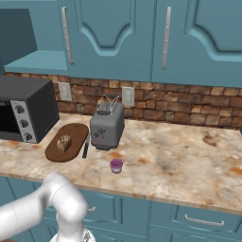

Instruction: Pick the bread, place it on the cutting board, pick the jam, place it on the counter, and close the cabinet.

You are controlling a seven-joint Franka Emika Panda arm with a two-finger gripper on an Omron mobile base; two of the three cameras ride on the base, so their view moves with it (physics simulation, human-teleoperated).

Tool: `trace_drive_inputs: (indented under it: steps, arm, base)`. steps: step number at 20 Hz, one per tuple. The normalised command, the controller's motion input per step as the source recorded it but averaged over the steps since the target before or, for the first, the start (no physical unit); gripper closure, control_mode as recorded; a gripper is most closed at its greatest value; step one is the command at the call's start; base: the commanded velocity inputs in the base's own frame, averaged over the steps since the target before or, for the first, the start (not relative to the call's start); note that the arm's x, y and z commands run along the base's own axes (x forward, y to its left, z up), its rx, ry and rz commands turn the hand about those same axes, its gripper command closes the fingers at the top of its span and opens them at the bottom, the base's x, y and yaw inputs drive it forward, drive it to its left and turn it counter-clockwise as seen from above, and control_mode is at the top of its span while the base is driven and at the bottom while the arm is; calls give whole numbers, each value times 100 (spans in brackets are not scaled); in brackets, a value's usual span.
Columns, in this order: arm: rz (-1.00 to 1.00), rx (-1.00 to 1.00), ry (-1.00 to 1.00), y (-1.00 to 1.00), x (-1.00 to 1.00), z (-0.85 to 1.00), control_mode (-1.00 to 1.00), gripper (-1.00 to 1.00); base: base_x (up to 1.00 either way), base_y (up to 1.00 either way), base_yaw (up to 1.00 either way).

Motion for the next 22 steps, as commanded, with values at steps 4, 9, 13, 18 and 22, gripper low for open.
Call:
trace_drive_inputs:
  steps: [4,9,13,18,22]
  arm:
    - [-7,0,0,1,17,0,-100,-100]
    - [-5,0,0,0,10,0,-100,-100]
    - [-1,0,0,-4,14,0,-100,-100]
    - [-1,0,-2,-25,8,0,-100,-100]
    - [0,0,-1,-37,2,0,-100,-100]
  base:
    - [0,0,0]
    - [0,0,0]
    - [0,0,0]
    - [0,0,0]
    - [0,0,0]
